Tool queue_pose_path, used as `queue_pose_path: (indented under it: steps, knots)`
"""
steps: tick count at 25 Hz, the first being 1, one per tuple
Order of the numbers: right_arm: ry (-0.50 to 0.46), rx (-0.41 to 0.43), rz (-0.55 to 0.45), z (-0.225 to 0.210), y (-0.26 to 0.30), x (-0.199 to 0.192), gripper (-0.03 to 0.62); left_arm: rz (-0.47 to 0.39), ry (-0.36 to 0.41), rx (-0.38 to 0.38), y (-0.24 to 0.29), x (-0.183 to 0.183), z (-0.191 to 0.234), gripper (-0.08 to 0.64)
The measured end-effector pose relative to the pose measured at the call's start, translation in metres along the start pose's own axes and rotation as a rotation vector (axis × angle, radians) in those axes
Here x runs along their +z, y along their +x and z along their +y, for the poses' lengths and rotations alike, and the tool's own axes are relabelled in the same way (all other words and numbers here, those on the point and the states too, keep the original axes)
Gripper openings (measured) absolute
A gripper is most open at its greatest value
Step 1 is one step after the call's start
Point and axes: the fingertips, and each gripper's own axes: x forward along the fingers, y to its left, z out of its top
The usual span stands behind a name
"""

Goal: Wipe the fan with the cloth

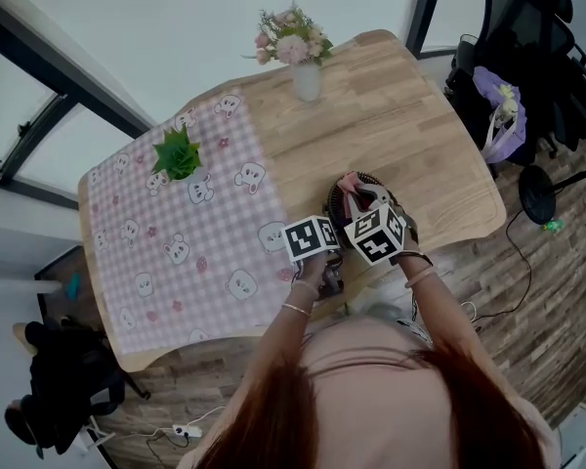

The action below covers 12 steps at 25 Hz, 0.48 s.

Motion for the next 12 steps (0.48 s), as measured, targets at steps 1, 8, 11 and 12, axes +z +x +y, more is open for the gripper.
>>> queue_pose_path:
  steps: [1, 8, 11, 12]
  knots:
    - [0.002, -0.003, -0.002, -0.001, 0.0, 0.0, 0.023, -0.001, -0.003, 0.001, 0.0, 0.0, 0.0, 0.089]
    - [0.03, -0.017, -0.016, -0.006, -0.002, -0.003, 0.023, -0.01, -0.02, 0.007, -0.001, 0.0, 0.001, 0.089]
    - [0.051, -0.023, -0.014, -0.012, -0.005, -0.009, 0.023, -0.014, -0.021, 0.009, -0.001, -0.001, 0.001, 0.089]
    - [0.057, -0.024, -0.013, -0.014, -0.007, -0.01, 0.023, -0.015, -0.023, 0.011, -0.001, -0.001, 0.001, 0.089]
